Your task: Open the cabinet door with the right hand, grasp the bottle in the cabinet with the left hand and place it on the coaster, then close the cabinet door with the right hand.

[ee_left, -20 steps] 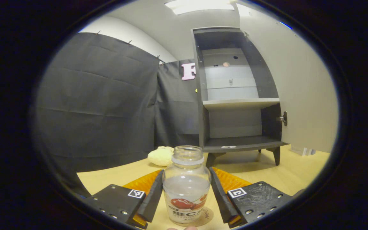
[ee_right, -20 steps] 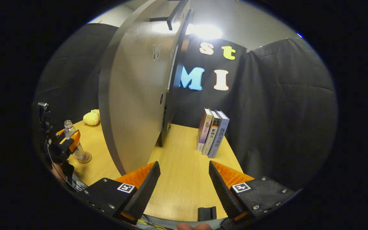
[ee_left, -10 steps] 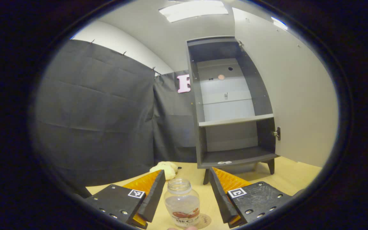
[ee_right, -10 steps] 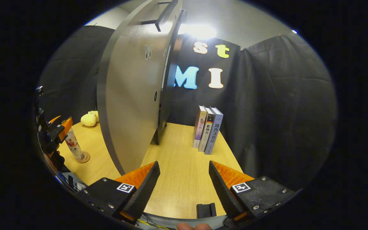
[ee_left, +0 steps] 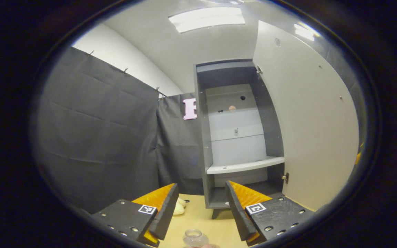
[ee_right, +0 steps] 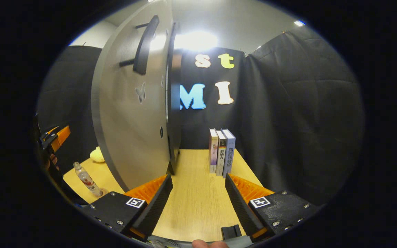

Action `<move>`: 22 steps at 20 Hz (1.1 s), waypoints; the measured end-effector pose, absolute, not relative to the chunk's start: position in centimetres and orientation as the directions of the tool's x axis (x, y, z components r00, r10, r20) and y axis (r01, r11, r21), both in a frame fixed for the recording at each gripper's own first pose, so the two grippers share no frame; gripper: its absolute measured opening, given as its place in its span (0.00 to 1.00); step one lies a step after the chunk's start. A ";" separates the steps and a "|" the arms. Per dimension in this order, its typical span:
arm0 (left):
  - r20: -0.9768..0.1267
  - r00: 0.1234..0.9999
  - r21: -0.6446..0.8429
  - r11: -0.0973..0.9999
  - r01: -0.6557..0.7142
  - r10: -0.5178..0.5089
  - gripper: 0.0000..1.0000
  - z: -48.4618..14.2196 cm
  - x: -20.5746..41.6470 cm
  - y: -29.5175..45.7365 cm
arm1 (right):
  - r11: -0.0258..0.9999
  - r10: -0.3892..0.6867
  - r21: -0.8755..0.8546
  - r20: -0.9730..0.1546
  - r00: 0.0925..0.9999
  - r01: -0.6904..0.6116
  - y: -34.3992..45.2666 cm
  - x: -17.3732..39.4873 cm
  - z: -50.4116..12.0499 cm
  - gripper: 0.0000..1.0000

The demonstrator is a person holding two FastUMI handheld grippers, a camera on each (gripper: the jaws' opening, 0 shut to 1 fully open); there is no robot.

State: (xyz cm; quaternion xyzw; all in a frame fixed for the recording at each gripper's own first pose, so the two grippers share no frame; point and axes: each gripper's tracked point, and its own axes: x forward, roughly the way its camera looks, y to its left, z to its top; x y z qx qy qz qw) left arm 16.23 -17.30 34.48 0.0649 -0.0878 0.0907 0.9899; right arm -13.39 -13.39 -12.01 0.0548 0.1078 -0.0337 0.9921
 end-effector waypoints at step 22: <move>-0.029 0.997 0.087 0.994 -0.062 0.065 0.78 40.1 17.0 -19.6 | 0.978 0.028 0.205 -0.015 0.999 -0.024 -9.2 -12.4 4.1 0.90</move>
